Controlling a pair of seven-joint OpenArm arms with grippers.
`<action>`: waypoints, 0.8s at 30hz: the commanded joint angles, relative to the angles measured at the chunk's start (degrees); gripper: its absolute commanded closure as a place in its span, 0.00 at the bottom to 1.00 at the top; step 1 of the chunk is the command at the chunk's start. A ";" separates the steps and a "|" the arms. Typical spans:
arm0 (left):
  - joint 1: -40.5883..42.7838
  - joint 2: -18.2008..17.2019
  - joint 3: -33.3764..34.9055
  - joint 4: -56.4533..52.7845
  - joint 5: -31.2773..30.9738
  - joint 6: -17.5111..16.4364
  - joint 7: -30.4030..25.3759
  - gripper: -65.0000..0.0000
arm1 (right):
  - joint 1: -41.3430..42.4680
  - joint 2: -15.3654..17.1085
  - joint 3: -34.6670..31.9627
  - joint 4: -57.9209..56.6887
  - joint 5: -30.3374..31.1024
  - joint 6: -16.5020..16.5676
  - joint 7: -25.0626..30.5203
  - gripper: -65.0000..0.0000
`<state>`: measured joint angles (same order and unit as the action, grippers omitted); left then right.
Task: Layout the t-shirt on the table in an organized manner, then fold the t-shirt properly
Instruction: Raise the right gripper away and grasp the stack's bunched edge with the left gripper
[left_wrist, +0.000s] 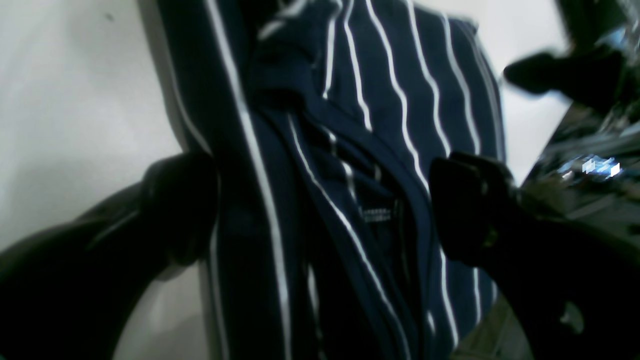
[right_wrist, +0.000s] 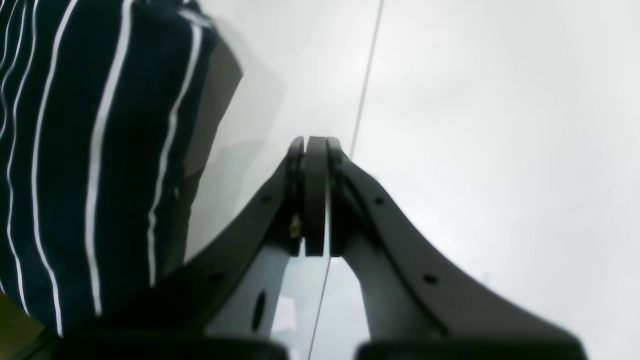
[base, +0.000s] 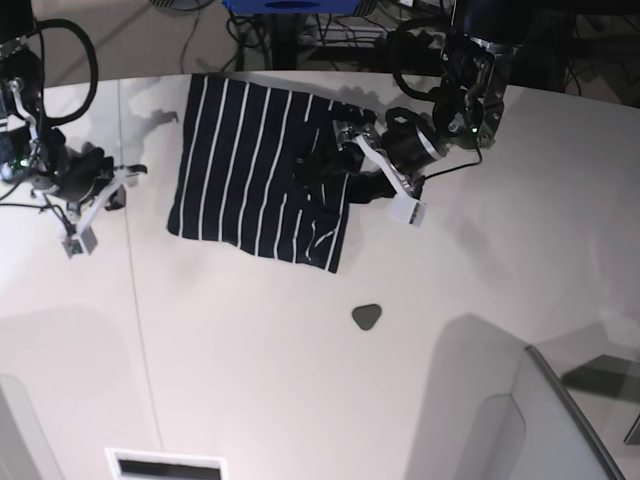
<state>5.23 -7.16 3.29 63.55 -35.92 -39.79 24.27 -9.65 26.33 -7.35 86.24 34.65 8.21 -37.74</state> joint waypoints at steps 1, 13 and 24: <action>-0.80 0.17 0.62 -1.09 0.54 -0.21 0.83 0.04 | 0.55 0.79 0.45 0.84 0.38 0.28 0.94 1.00; -4.66 -0.36 1.85 -7.15 0.63 3.53 0.91 0.63 | 0.38 0.79 0.89 0.84 0.38 0.28 0.94 1.00; -6.07 0.17 1.77 -6.71 10.74 3.61 1.27 1.00 | -0.42 0.88 0.98 0.84 0.38 0.28 0.94 1.00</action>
<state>-0.64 -6.70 4.97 56.42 -26.81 -36.91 24.36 -10.44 26.37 -7.07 86.24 34.65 8.19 -37.60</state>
